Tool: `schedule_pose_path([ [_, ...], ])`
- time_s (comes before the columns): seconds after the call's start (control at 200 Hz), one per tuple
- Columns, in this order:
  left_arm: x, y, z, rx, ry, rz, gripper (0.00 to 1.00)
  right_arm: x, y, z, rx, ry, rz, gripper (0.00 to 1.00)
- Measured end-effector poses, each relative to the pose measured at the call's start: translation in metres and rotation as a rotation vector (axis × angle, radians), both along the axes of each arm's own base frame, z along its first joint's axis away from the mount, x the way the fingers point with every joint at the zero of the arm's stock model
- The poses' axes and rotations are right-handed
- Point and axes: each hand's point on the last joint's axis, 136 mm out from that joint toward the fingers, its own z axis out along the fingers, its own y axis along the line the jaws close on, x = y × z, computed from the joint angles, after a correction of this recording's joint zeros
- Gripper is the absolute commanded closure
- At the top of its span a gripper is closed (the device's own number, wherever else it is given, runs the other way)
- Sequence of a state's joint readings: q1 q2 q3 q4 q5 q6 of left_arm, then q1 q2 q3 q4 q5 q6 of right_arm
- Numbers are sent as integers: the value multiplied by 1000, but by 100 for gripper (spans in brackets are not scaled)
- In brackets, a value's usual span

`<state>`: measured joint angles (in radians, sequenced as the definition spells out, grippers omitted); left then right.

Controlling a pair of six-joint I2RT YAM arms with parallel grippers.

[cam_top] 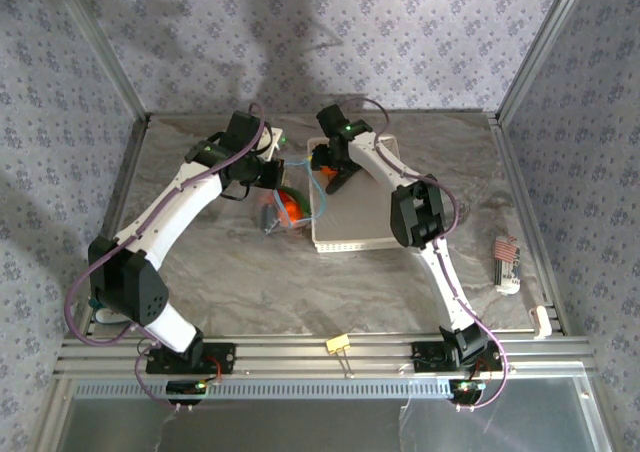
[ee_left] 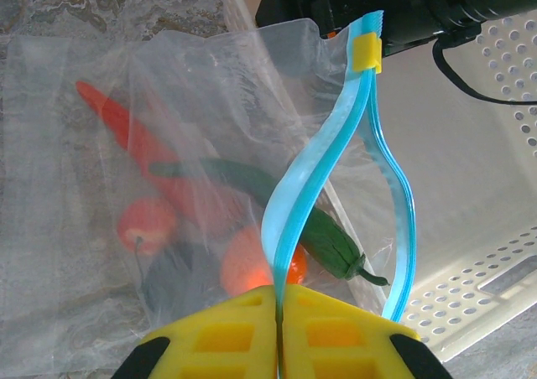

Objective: Place the food in the zip-top bag and seal the zipper

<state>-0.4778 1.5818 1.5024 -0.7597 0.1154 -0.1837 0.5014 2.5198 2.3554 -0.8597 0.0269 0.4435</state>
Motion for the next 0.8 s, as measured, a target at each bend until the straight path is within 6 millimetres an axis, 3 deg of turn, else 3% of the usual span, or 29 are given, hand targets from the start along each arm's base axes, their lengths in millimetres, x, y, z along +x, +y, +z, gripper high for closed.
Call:
schedule_pose_path([
  [0.41, 0, 0, 0, 1, 1, 0, 90, 6, -5, -3, 4, 0, -10, 31],
  [0.625, -1, 0, 0, 1, 3, 0, 90, 6, -4, -2, 3, -2, 7, 50],
  [0.805, -1, 0, 0, 2, 3, 0, 90, 6, -3, -1, 7, -2, 11, 54],
])
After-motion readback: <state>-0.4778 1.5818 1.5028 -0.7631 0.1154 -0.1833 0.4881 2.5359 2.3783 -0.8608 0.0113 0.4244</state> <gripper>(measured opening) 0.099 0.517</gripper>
